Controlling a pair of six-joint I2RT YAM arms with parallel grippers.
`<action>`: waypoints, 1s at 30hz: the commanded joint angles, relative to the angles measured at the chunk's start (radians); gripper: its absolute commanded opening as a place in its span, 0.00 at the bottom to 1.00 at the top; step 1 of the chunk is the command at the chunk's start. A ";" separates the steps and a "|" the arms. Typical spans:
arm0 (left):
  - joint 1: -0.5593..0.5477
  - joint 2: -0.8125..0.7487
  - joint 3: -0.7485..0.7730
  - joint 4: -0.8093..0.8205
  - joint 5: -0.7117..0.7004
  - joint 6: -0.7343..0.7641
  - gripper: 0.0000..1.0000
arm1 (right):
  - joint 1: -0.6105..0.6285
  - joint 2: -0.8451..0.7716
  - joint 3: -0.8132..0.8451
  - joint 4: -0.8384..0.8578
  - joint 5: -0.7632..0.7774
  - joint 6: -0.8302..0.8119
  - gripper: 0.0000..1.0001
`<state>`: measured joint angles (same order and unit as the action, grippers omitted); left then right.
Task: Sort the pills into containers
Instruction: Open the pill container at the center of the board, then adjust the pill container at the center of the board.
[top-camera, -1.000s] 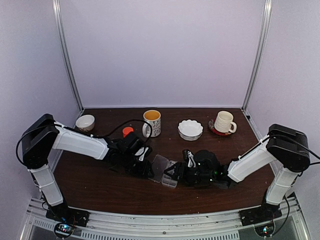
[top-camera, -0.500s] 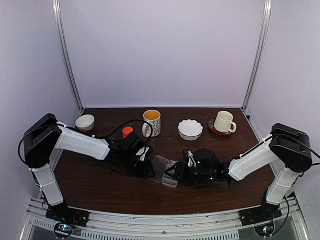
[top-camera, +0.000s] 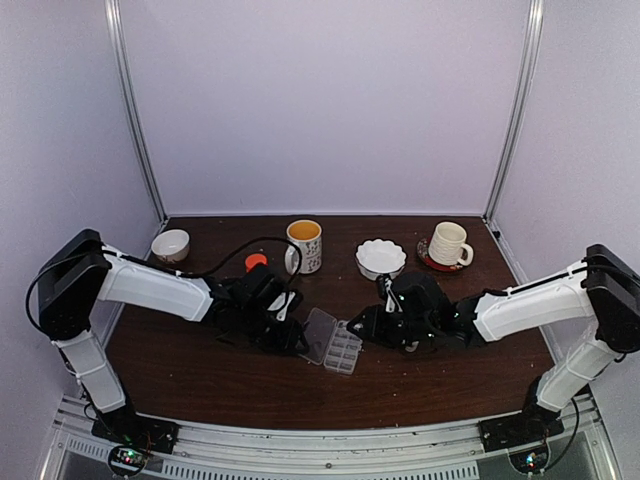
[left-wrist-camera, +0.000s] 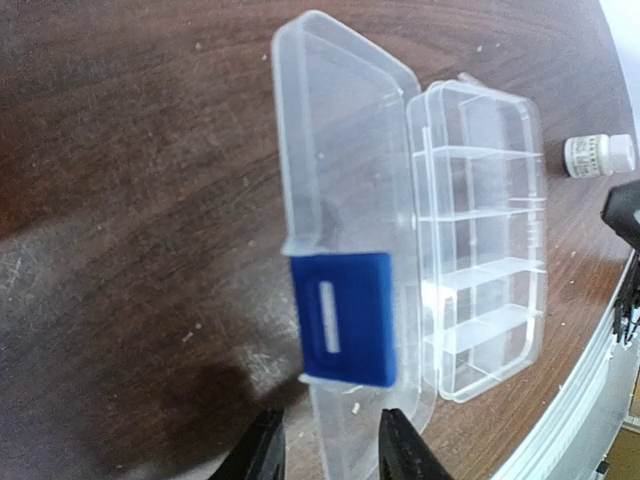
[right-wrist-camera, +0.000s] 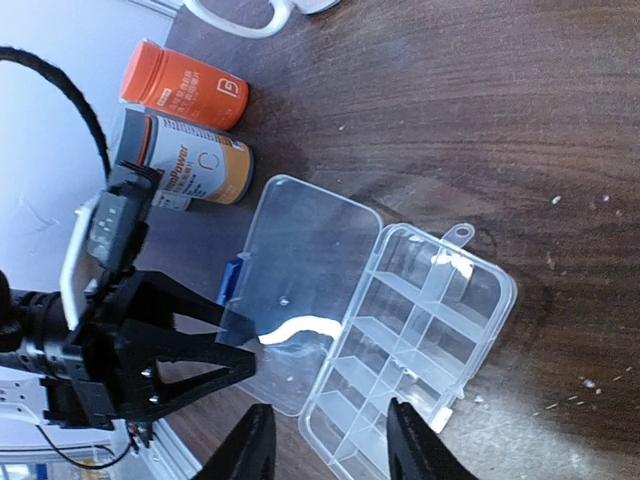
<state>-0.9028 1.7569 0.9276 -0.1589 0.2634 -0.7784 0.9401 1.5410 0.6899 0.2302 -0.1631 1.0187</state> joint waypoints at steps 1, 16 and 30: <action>-0.008 -0.066 -0.007 0.012 -0.033 -0.012 0.37 | -0.009 0.015 0.048 -0.169 0.064 -0.068 0.33; -0.013 -0.074 -0.003 0.002 -0.051 -0.010 0.37 | -0.007 0.084 0.053 -0.172 0.055 -0.058 0.21; -0.013 -0.075 0.001 -0.029 -0.079 0.005 0.36 | 0.004 0.155 0.087 -0.172 0.038 -0.060 0.21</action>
<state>-0.9115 1.7008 0.9260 -0.1871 0.2104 -0.7834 0.9371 1.6733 0.7593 0.0692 -0.1280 0.9703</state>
